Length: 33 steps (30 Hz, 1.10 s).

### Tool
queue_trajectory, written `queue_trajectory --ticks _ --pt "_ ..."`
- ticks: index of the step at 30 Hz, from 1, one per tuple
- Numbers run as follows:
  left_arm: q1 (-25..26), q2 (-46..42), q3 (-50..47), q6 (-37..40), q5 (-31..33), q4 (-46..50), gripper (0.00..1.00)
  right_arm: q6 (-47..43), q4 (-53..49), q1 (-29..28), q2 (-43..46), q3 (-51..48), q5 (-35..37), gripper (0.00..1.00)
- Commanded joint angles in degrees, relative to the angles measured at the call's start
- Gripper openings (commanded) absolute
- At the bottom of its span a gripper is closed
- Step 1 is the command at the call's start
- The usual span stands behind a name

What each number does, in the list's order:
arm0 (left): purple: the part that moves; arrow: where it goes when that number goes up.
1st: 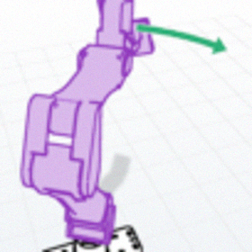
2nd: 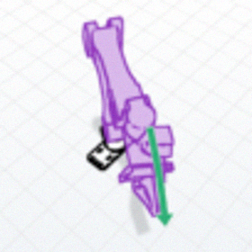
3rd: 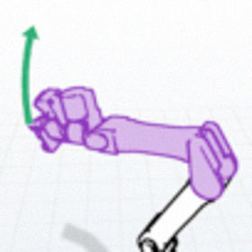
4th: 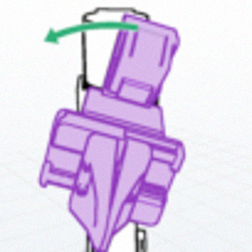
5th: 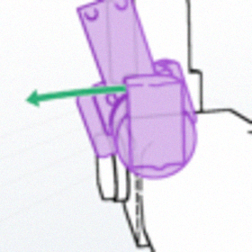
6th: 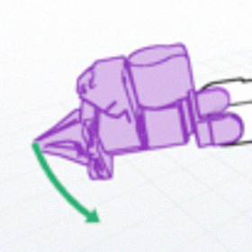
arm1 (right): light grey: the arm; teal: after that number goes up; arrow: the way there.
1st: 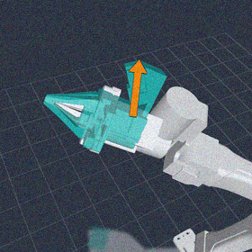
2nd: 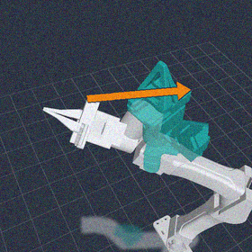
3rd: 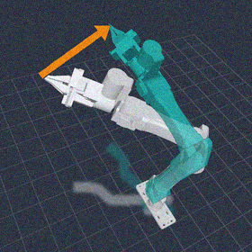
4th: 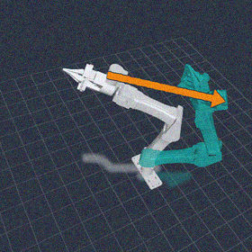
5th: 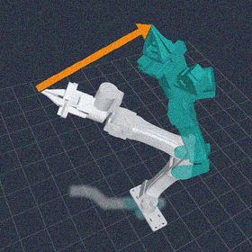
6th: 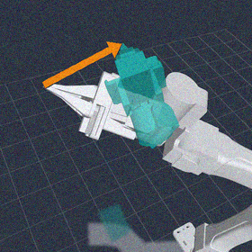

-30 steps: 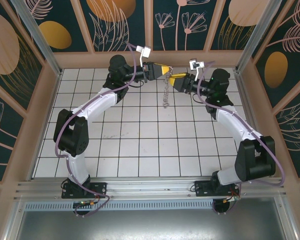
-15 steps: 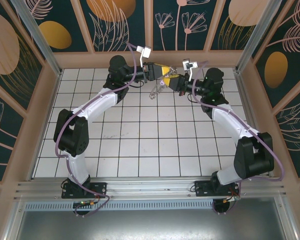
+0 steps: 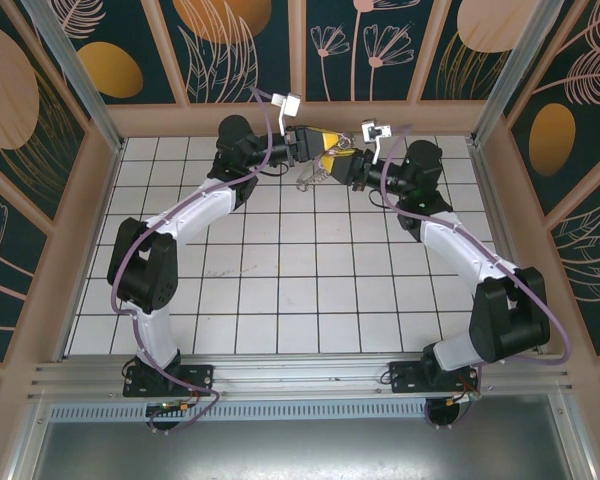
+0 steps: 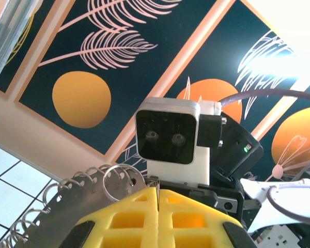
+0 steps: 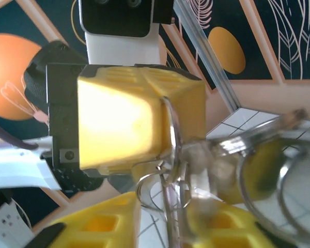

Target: Put the keys on the keyring

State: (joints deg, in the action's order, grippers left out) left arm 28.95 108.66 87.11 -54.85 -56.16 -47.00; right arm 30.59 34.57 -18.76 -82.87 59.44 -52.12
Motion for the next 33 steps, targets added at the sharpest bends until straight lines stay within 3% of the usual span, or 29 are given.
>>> queue_trajectory --ticks 1,9,13,21,33 --pt "0.6 -3.1 -1.5 -3.8 2.5 -8.9 0.0 1.0 1.6 0.0 3.7 -3.0 3.0 0.37" --pt "0.7 -3.7 -5.4 -11.6 4.9 -21.0 0.0 3.5 -0.2 2.6 18.8 -10.0 11.9 0.47" --pt "0.8 -3.7 -6.3 -14.9 6.0 -25.4 0.0 7.3 1.1 4.0 21.9 -9.9 17.2 0.48" --pt "0.8 -5.3 -8.7 -17.7 11.4 -25.9 0.0 19.8 11.7 4.2 15.3 -5.5 15.6 0.47" --pt "0.8 -5.4 -9.6 -22.5 15.4 -25.0 0.0 29.9 22.1 3.6 5.4 0.2 14.9 0.45"
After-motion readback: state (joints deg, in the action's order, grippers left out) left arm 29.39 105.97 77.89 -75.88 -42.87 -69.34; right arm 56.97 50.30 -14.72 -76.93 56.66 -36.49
